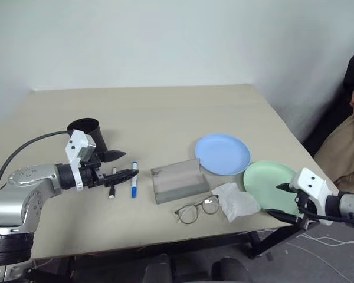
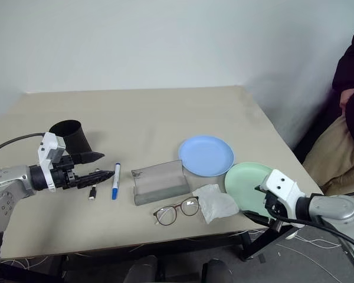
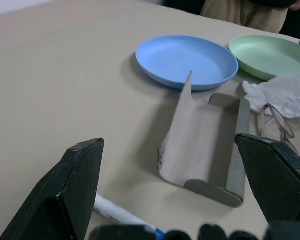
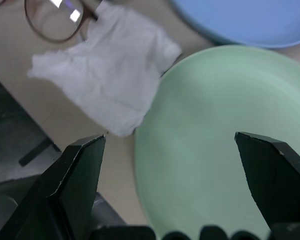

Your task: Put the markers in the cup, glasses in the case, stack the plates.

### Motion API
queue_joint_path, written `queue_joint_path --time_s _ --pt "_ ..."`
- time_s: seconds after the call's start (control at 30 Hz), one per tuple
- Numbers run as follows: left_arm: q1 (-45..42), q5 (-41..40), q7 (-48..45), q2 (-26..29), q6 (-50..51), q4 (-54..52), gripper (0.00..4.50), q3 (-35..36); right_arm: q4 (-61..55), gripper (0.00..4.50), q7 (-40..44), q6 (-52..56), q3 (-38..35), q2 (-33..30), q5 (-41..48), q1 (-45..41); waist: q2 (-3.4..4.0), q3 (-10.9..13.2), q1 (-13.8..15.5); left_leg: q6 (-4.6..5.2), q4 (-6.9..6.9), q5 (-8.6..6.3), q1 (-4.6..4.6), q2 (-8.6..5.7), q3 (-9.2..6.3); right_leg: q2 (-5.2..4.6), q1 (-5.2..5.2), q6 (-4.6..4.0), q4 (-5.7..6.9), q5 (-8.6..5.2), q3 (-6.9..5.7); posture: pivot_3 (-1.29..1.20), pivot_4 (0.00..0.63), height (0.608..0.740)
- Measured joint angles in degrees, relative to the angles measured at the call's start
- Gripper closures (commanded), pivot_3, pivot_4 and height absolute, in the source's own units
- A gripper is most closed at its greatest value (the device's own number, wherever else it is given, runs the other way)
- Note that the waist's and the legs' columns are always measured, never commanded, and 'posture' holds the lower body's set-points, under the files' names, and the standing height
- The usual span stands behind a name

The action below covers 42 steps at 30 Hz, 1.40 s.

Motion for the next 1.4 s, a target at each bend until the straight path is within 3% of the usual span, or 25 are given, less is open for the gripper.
queue_joint_path --time_s 0.37,0.47,0.83,1.17,1.4 --pt "0.2 0.0 0.1 0.0 -2.2 1.2 0.05 0.2 6.0 0.00 -0.4 -2.3 5.5 1.3 -6.7 -0.4 0.00 0.0 0.0 0.00 0.02 0.00 0.00 0.00 0.01 0.00 0.01 0.00 0.00 0.00 0.00 0.00 0.000 0.740" --pt "0.8 0.0 0.3 -0.3 -2.2 0.9 0.00 0.2 7.7 0.61 -0.3 -2.5 5.8 1.7 -7.3 -0.9 0.00 0.0 0.0 0.00 0.02 0.00 0.00 0.00 0.01 0.01 0.01 0.00 0.00 0.00 0.00 0.00 0.000 0.740" --pt "1.6 -0.1 1.3 -0.4 -1.4 -0.5 0.00 0.2 10.6 4.45 1.0 -2.8 7.6 2.5 -8.9 -4.0 0.02 0.0 0.0 0.00 0.02 0.00 0.00 0.00 0.02 0.00 0.02 0.00 0.00 0.01 0.00 0.00 0.000 0.740" --pt "1.5 -0.1 2.3 -0.4 -1.4 -0.5 0.00 0.2 10.5 4.48 3.0 -2.6 7.1 2.0 -9.0 -5.5 -0.03 0.0 0.4 0.00 0.03 0.00 0.00 0.00 0.00 0.01 0.04 0.00 -0.01 0.01 -0.03 0.00 0.000 0.740" --pt "0.7 -0.1 2.9 -0.5 -1.4 -0.5 0.00 0.2 10.4 4.48 6.4 -2.6 7.7 -1.9 -10.2 -9.0 0.00 0.0 0.4 0.00 0.08 0.00 0.00 0.00 0.02 -0.01 0.04 0.01 0.00 0.01 -0.02 0.00 0.000 0.740"
